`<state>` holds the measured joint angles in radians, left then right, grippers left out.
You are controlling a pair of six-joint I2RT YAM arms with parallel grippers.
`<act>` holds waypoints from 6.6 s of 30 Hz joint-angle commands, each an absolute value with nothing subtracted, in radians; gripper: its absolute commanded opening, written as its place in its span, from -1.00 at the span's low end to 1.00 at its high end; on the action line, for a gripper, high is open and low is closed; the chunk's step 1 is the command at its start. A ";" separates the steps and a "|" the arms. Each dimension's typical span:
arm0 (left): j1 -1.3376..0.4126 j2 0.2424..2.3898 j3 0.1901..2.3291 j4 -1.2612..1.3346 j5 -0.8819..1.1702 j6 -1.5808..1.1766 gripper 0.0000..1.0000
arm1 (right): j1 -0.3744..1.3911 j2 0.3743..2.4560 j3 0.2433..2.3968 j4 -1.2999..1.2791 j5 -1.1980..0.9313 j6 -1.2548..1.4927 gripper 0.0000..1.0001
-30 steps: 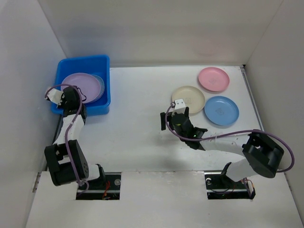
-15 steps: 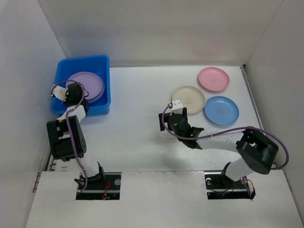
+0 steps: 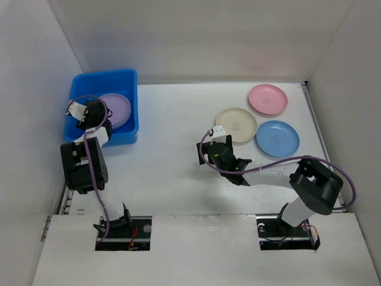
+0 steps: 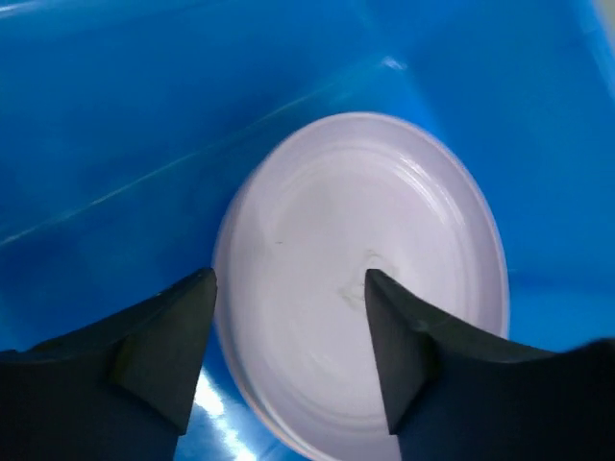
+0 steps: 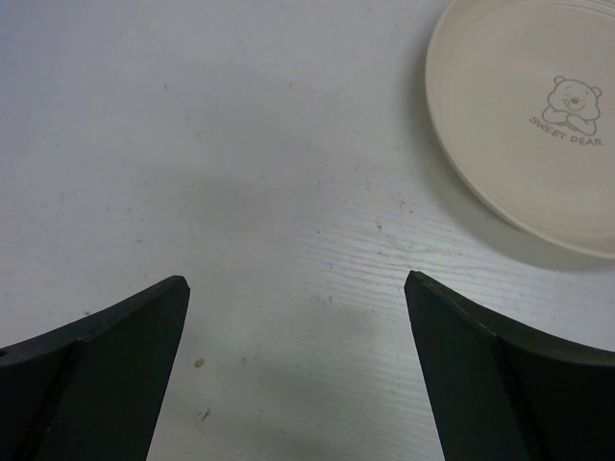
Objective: Place the plates into the plastic bin on the countertop
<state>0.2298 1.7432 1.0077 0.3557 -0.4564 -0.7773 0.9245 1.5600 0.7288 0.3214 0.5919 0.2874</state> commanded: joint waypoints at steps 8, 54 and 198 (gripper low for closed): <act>-0.013 1.392 1.031 0.396 -0.462 -0.534 1.00 | 0.909 1.467 0.742 0.296 0.653 0.305 1.00; -0.682 2.048 1.365 0.354 -0.017 -0.462 0.59 | 0.510 1.075 0.635 -0.029 0.578 0.551 0.91; -0.624 1.396 0.578 0.495 -0.273 -0.548 1.00 | -0.079 1.444 0.724 -0.287 0.345 0.991 -0.90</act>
